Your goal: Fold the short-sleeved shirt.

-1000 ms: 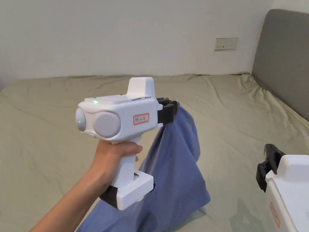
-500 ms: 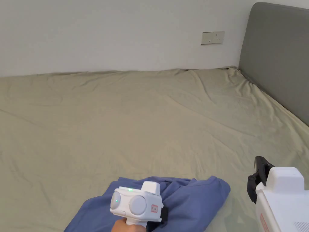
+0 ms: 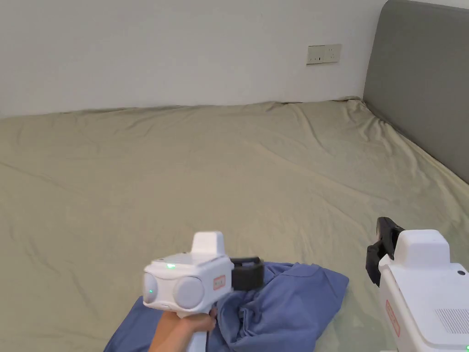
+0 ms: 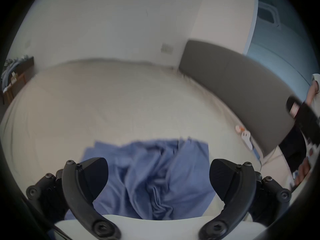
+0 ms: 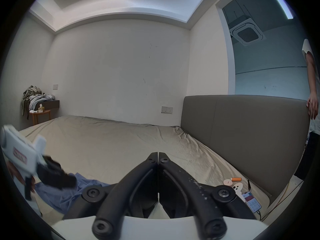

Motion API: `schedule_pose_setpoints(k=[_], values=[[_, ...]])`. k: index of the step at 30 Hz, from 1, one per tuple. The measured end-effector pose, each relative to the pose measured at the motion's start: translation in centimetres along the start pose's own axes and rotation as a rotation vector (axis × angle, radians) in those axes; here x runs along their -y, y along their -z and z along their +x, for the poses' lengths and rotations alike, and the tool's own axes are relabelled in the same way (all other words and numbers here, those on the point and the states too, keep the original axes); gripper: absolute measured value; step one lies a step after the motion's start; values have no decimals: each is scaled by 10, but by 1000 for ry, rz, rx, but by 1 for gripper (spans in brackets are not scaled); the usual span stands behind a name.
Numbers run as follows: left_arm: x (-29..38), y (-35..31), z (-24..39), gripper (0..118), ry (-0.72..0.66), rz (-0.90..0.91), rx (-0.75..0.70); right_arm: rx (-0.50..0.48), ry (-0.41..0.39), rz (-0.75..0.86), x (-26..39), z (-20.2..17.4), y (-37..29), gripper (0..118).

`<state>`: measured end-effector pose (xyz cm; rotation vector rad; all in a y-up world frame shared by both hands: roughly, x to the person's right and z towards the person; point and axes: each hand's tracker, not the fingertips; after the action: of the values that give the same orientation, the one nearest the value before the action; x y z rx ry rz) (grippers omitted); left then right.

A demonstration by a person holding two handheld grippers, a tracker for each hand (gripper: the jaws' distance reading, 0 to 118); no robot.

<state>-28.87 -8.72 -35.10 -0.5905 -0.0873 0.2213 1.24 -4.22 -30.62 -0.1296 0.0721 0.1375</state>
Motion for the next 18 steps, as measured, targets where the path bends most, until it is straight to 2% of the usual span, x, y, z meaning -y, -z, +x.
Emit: schedule_pose_setpoints(k=[5,10,12,14,15,16,17,18], values=[[-30,-63,-13,117,98,343,-166,-5,8,36,-13,-4,-4,1],[-35,-99,-33,114,138,493,-314,-12,10,67,-23,-8,-6,1],[-31,-108,-43,105,138,532,-367,-17,13,76,-25,-10,-8,1],[-28,-111,-52,78,136,537,-397,-21,11,82,-27,-12,-9,1],[-26,-111,-57,57,137,530,-400,-23,9,84,-28,-14,-9,1],[-25,-111,-61,20,143,519,-404,-25,7,85,-28,-15,-9,1],[-25,-107,-66,0,143,498,-421,-27,5,87,-28,-16,-9,1],[-22,-107,-67,0,142,496,-433,-31,3,87,-29,-17,-10,1]])
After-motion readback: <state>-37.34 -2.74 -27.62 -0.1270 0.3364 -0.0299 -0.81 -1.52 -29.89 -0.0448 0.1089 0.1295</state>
